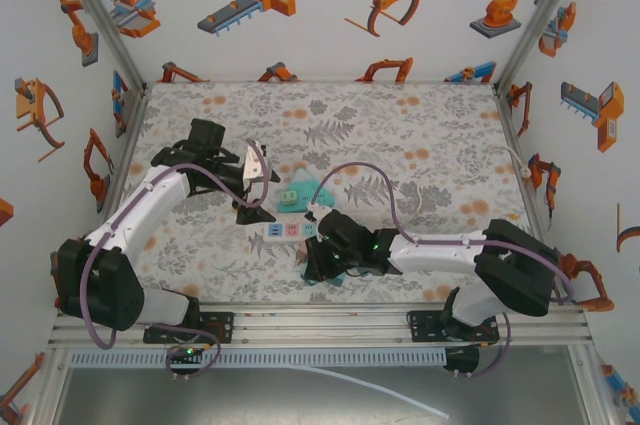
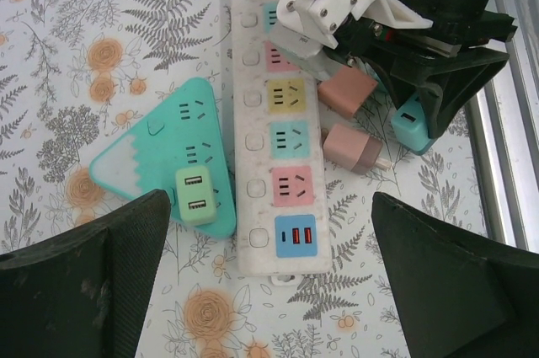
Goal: Pull the plug off the socket
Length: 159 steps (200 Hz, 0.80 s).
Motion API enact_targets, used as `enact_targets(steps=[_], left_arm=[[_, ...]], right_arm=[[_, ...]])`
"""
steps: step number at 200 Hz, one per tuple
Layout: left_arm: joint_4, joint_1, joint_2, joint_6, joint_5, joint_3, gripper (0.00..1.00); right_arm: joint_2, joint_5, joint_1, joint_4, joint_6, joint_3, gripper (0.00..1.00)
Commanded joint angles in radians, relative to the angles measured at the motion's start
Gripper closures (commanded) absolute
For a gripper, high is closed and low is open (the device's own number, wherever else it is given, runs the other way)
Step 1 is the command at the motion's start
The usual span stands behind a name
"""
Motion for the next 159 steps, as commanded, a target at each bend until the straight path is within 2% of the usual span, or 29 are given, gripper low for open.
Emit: enact_targets(steps=[1,46,62,111,131,159], left_arm=[[-0.025,0.005,0.011,0.036,0.006,0.023,0.03],[-0.007,0.005,0.014,0.024,0.001,0.017,0.04],[0.002,0.005,0.011,0.010,0.004,0.017,0.04],[0.050,0.005,0.001,-0.044,0.002,0.008,0.04],[0.106,0.005,-0.007,-0.119,0.001,0.000,0.04],[0.261,0.009,-0.011,-0.335,-0.051,-0.019,0.05]], right_arm=[[-0.006,0.056,0.004,-0.007,0.003,0.006,0.68],[-0.053,0.109,0.004,-0.024,0.017,-0.016,0.59],[-0.070,0.120,0.005,-0.025,0.019,-0.026,0.52],[-0.147,0.164,0.005,-0.051,0.001,-0.041,0.50],[-0.198,0.186,0.005,-0.068,-0.045,-0.041,0.50],[-0.298,0.241,0.005,-0.083,-0.225,-0.040,0.50]])
